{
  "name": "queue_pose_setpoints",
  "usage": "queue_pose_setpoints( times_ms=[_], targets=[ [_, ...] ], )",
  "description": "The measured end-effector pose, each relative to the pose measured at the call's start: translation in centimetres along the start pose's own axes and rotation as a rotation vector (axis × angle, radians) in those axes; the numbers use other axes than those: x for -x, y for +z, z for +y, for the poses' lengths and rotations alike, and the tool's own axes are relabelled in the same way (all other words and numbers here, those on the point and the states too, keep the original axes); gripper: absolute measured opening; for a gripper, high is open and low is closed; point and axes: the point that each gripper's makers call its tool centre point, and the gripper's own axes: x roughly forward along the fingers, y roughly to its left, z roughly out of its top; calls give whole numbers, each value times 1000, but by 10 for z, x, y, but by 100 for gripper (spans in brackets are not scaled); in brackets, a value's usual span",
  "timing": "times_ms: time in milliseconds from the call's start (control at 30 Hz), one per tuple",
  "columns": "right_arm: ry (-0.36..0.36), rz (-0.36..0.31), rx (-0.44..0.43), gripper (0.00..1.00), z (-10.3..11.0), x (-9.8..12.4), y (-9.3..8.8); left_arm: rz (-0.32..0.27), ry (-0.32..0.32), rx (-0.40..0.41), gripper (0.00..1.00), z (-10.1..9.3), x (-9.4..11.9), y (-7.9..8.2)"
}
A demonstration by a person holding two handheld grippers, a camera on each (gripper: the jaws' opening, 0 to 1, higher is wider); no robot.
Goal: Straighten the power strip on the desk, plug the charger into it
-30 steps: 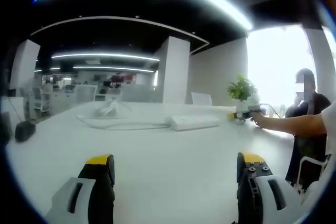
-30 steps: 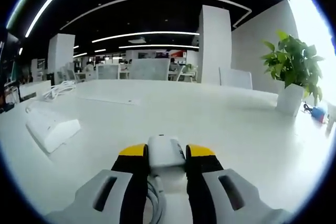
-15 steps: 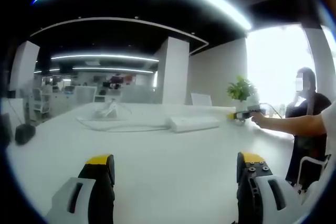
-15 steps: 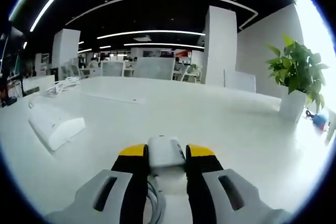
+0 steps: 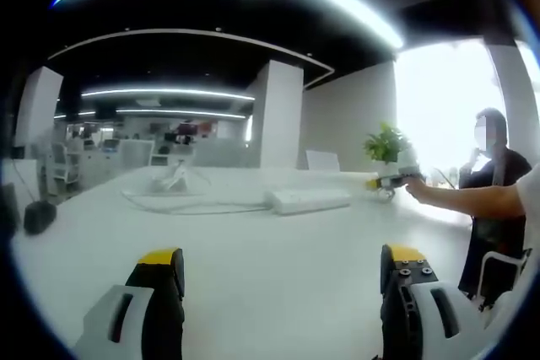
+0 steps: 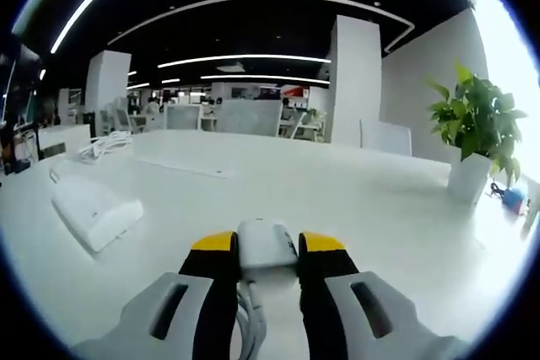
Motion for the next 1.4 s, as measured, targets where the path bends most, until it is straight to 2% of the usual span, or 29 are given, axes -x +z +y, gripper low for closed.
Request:
queue_pose_setpoints(
  times_ms=[600,867,1133,1400],
  targets=[
    [8,-48,66,25,8,7,28,-4,2,3,99,2,3,-1],
    [12,-77,49,25,5,8,40,-5,1,2,99,1,3,-1],
    [23,-87,40,25,7,12,45,3,-5,5,99,-2,1,-4],
    [67,-109,36,25,25,20,55,1,-5,3,99,-2,2,-3]
  ],
)
